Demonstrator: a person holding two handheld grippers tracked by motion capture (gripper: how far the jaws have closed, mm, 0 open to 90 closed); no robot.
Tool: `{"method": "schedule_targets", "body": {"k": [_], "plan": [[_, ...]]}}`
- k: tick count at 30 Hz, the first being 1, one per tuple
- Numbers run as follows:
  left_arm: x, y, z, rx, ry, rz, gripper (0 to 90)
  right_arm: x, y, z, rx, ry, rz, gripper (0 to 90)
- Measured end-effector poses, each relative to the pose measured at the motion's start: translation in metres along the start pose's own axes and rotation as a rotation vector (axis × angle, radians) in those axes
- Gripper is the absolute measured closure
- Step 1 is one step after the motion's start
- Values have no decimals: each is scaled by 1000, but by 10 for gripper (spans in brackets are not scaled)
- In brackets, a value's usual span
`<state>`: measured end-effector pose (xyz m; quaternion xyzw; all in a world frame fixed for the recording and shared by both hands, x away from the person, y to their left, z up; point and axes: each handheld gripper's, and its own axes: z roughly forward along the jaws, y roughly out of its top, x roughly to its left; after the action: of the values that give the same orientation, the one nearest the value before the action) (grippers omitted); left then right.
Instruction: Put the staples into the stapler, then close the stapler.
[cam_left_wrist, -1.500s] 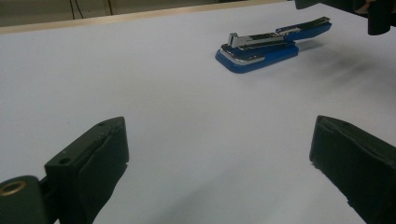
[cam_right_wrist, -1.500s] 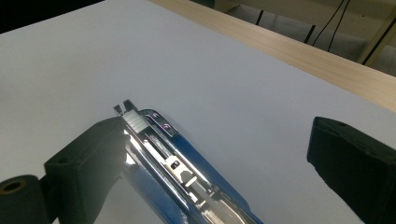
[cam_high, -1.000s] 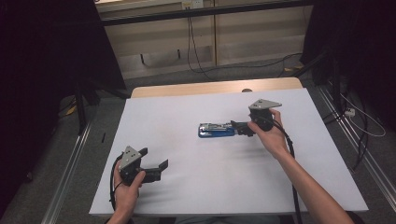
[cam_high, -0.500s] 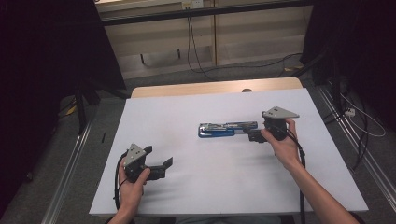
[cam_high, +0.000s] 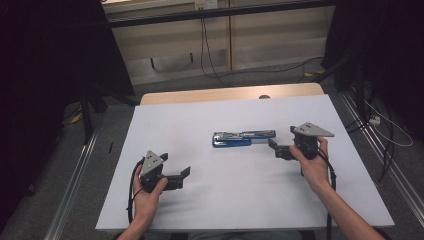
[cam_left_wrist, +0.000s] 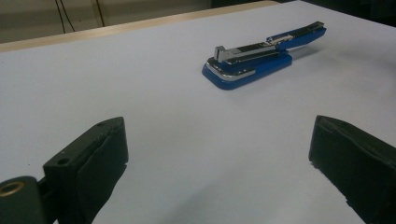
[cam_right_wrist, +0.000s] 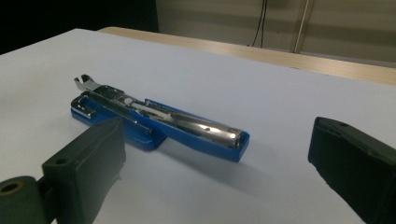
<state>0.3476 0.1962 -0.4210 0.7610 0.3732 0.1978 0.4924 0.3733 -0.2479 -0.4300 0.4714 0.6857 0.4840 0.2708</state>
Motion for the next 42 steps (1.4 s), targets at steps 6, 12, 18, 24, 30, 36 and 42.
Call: {"method": "schedule_targets", "body": {"k": [6,12,18,24,30,36,42], "plan": [[-3,7,8,-10,1,0,47,4,-5,-3,19,-27,-57,39],[-7,13,19,-10,-19,20,43,3,-6,-8,24,-22,-57,34],[-12,19,27,-22,-37,54,34,-1,-2,-11,-7,-40,-66,14],[-10,23,47,31,-43,15,58,-4,2,-7,-19,-31,-56,21],[-7,28,64,33,-15,9,69,-2,-3,2,29,-4,-81,25],[-7,36,76,15,-8,32,72,-1,-5,6,60,12,-94,49],[-3,42,94,19,-18,16,84,0,-6,9,55,44,-83,60]]}}
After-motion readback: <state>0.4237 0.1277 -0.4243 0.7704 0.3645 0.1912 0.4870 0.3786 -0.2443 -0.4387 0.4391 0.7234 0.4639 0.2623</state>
